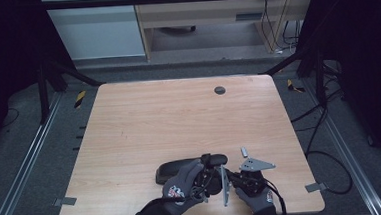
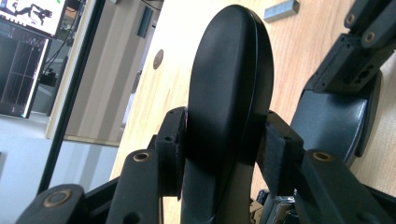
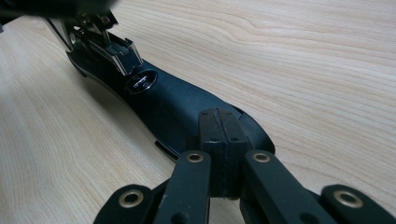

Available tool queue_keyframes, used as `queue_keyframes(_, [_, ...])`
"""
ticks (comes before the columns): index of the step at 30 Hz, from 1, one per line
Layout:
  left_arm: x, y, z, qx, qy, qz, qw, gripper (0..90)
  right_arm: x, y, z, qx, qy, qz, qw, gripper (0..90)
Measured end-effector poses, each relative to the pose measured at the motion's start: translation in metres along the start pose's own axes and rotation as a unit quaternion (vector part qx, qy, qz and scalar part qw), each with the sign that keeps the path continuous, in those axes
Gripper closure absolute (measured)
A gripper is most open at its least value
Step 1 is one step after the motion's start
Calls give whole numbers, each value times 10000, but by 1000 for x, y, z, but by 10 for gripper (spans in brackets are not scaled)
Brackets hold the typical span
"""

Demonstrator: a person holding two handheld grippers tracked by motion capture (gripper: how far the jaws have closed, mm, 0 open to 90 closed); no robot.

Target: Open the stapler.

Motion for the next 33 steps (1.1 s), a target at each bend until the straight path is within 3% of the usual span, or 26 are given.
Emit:
queue_keyframes(10, [-12, 3, 17, -460, 40, -233, 9987, 571, 0, 0, 0, 20, 2, -4, 10000, 900])
queue_keyframes(25, [-27, 11, 34, -726, -5, -367, 9967, 577, 0, 0, -1, 9, 9, 5, 10000, 900])
queue_keyframes(33, [-36, 17, 45, -1026, -10, -512, 9934, 578, 0, 0, -1, 23, 33, 13, 10000, 900])
Point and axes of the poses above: each handheld gripper's, and its own axes: x roughly forward along the jaws, y roughly out of its underside, z roughly to its left, the point moved 10 cm from there along x, roughly forward along the jaws, and after that the axes turned 3 degrees about y, right-handed, at the moved point
